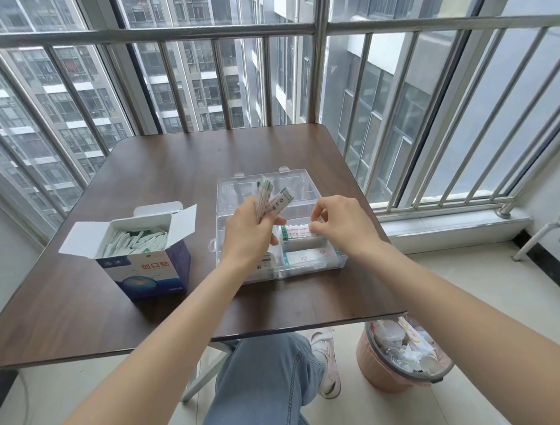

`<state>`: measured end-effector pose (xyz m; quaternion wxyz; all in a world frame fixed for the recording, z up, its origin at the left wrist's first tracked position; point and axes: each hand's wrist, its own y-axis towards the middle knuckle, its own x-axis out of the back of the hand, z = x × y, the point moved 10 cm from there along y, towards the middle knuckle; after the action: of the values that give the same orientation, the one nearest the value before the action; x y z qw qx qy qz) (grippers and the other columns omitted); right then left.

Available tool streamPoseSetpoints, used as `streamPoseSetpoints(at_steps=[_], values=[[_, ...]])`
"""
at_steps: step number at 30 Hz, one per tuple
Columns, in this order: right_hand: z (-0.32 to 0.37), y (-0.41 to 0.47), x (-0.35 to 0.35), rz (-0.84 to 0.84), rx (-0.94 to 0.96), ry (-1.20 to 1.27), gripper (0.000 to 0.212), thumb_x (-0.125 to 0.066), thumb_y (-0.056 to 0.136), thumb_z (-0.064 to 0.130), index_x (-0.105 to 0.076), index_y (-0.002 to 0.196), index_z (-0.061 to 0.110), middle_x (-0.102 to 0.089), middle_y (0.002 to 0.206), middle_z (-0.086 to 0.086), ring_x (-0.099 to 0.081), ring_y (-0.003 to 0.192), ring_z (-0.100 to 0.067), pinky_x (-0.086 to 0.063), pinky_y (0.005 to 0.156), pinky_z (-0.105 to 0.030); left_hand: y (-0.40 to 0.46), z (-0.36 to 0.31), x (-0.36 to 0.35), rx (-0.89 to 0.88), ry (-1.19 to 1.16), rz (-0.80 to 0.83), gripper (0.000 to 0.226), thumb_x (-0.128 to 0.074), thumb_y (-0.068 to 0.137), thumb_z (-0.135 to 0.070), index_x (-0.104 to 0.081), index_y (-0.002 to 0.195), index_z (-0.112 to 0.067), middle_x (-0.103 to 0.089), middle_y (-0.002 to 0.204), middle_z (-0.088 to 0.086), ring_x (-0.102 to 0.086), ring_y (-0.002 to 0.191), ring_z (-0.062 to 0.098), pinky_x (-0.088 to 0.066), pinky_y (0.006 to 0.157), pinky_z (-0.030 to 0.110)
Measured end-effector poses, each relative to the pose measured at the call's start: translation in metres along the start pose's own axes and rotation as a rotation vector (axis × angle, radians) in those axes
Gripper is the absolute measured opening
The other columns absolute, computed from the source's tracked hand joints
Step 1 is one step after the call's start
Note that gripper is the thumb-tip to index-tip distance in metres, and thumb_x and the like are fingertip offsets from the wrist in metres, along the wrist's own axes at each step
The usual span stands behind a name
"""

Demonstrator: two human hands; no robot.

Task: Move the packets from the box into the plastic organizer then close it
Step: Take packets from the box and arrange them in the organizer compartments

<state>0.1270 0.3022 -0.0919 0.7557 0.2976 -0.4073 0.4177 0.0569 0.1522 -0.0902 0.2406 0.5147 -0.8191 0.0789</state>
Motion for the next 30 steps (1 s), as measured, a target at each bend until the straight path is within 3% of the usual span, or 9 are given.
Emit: streamPoseSetpoints(at_steps=[3,6,13,18,21,23,25,28,30], values=[[0.000,-0.001,0.000,-0.001,-0.002,-0.030,0.003,-0.065,0.081,0.019,-0.065,0.083,0.018,-0.053,0.090,0.002,-0.055,0.091,-0.020,-0.042,0.071,-0.030,-0.002,0.002,-0.007,0.041,0.078,0.083,0.013,-0.048,0.092,-0.011,-0.056,0.103,-0.012,-0.073,0.085,-0.003,-0.058,0.046,0.009,-0.044,0.046,0.015],[0.000,-0.002,-0.001,0.018,-0.008,-0.027,0.007,-0.064,0.083,0.022,-0.067,0.088,0.019,-0.060,0.100,-0.001,-0.056,0.097,-0.019,-0.046,0.076,-0.032,-0.004,0.003,-0.009,0.078,0.140,0.111,0.018,-0.044,0.090,-0.008,-0.056,0.104,-0.011,-0.072,0.086,-0.002,-0.056,0.042,0.004,-0.037,0.036,0.010],[0.004,-0.002,-0.002,0.101,-0.003,-0.061,0.007,-0.065,0.085,0.021,-0.071,0.088,0.020,-0.066,0.094,0.001,-0.060,0.094,-0.020,-0.048,0.077,-0.033,-0.001,-0.002,-0.011,0.087,0.144,0.153,0.016,-0.045,0.089,-0.009,-0.056,0.100,-0.011,-0.072,0.083,-0.001,-0.055,0.039,0.000,-0.039,0.036,0.012],[0.002,0.001,-0.003,0.134,-0.001,-0.026,0.007,-0.066,0.085,0.024,-0.070,0.088,0.021,-0.064,0.087,0.006,-0.060,0.089,-0.016,-0.049,0.080,-0.033,-0.004,0.006,-0.012,0.191,-0.302,0.196,0.017,-0.053,0.094,-0.012,-0.056,0.111,-0.008,-0.070,0.083,0.005,-0.057,0.045,0.002,-0.043,0.048,0.015],[0.006,0.003,0.014,0.019,0.006,0.150,0.019,-0.059,0.090,0.029,-0.072,0.095,0.016,-0.070,0.094,0.000,-0.062,0.087,-0.015,-0.048,0.082,-0.031,-0.008,0.009,-0.014,0.249,-0.452,0.243,0.020,-0.056,0.093,-0.009,-0.056,0.113,-0.005,-0.069,0.086,0.007,-0.062,0.051,0.004,-0.049,0.052,0.013],[0.008,0.001,0.025,-0.024,-0.024,0.411,0.020,-0.057,0.092,0.028,-0.072,0.093,0.015,-0.070,0.085,0.000,-0.061,0.074,-0.011,-0.048,0.075,-0.027,-0.010,0.008,-0.017,0.260,-0.487,0.284,0.016,-0.057,0.093,-0.009,-0.058,0.108,-0.006,-0.070,0.085,0.007,-0.063,0.053,0.004,-0.050,0.052,0.013],[0.015,-0.004,0.024,0.042,-0.034,0.613,0.013,-0.061,0.090,0.023,-0.070,0.092,0.013,-0.067,0.076,0.001,-0.058,0.062,-0.009,-0.044,0.058,-0.014,-0.014,0.005,-0.023,0.251,-0.488,0.345,0.009,-0.057,0.093,-0.010,-0.060,0.101,-0.008,-0.072,0.082,0.004,-0.064,0.054,0.005,-0.049,0.052,0.013],[0.021,-0.009,0.022,0.101,-0.025,0.712,0.004,-0.069,0.083,0.007,-0.066,0.084,0.009,-0.064,0.069,-0.005,-0.056,0.057,-0.012,-0.037,0.047,-0.007,-0.014,0.000,-0.027,0.243,-0.498,0.378,0.013,-0.050,0.097,-0.013,-0.061,0.103,-0.008,-0.072,0.084,0.007,-0.064,0.054,0.007,-0.049,0.051,0.014],[0.013,-0.006,0.024,0.056,-0.053,0.701,0.013,-0.070,0.081,0.004,-0.062,0.076,0.014,-0.064,0.067,-0.005,-0.056,0.055,-0.013,-0.037,0.046,-0.007,-0.009,0.003,-0.019,0.253,-0.484,0.270,0.016,-0.046,0.099,-0.013,-0.059,0.105,-0.005,-0.069,0.086,0.009,-0.065,0.052,0.007,-0.052,0.051,0.015]])
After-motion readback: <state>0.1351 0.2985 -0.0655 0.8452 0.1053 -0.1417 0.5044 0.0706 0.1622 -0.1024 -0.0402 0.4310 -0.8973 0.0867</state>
